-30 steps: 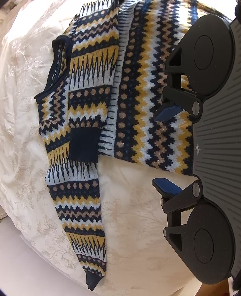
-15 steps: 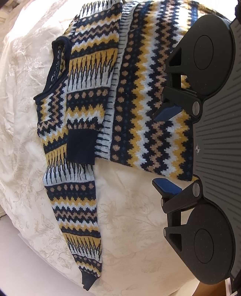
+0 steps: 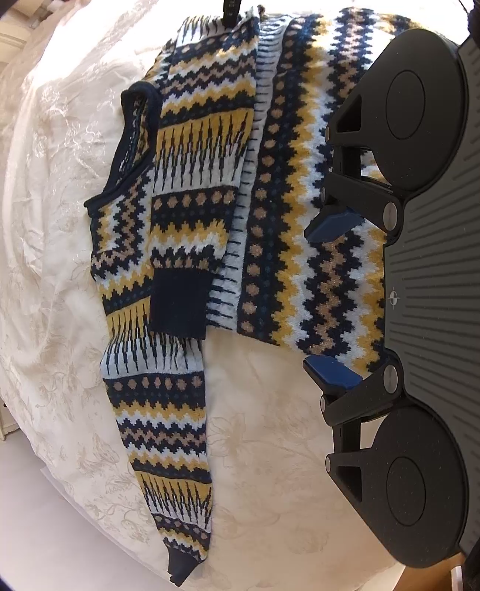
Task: Fold small clothes
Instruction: 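Release the cuff on the sweater body and withdraw the right gripper, then grasp the other navy sleeve cuff with the left gripper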
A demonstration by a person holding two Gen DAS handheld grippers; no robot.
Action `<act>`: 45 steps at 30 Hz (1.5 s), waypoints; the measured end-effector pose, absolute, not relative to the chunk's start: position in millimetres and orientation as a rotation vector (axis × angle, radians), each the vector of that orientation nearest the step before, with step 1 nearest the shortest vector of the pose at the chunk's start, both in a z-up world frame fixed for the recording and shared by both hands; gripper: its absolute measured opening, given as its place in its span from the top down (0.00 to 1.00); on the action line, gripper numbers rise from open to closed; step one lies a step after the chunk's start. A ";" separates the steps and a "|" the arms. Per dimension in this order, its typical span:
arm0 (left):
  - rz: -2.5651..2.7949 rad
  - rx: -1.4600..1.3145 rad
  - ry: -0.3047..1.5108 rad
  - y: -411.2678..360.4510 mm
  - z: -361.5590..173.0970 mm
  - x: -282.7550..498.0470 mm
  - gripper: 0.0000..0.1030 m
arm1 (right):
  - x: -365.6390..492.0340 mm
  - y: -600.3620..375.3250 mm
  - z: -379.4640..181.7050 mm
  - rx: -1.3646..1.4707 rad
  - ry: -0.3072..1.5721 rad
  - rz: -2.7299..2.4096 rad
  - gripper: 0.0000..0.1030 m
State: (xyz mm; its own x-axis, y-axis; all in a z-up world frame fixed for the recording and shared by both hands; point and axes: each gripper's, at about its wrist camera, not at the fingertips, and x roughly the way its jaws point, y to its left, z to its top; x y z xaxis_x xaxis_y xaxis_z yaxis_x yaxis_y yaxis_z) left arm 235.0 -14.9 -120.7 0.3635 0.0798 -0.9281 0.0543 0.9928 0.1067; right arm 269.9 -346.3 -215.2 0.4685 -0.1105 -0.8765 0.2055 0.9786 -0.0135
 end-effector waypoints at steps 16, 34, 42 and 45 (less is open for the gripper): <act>0.035 -0.291 1.088 128.4 -129.9 277.8 0.35 | 242.8 -354.2 -182.1 0.284 0.963 -0.268 0.21; 0.332 -0.310 0.976 327.8 -147.8 358.8 0.35 | 228.6 -236.7 -137.5 0.364 0.903 -0.180 0.01; 0.345 -0.328 0.975 357.6 -169.9 391.3 0.35 | 228.9 -200.2 -137.8 0.366 0.944 -0.148 0.01; 0.335 -0.351 0.973 359.4 -174.1 396.8 0.35 | 229.1 -192.7 -138.0 0.362 0.953 -0.143 0.01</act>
State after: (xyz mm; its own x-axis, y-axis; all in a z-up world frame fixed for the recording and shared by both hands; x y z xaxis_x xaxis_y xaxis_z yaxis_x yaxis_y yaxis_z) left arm 396.8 359.4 -174.1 0.5207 0.1187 -0.8455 -0.4276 0.8934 -0.1379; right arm 229.1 -192.7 -138.0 0.5753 0.0384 -0.8171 0.2770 0.9307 0.2388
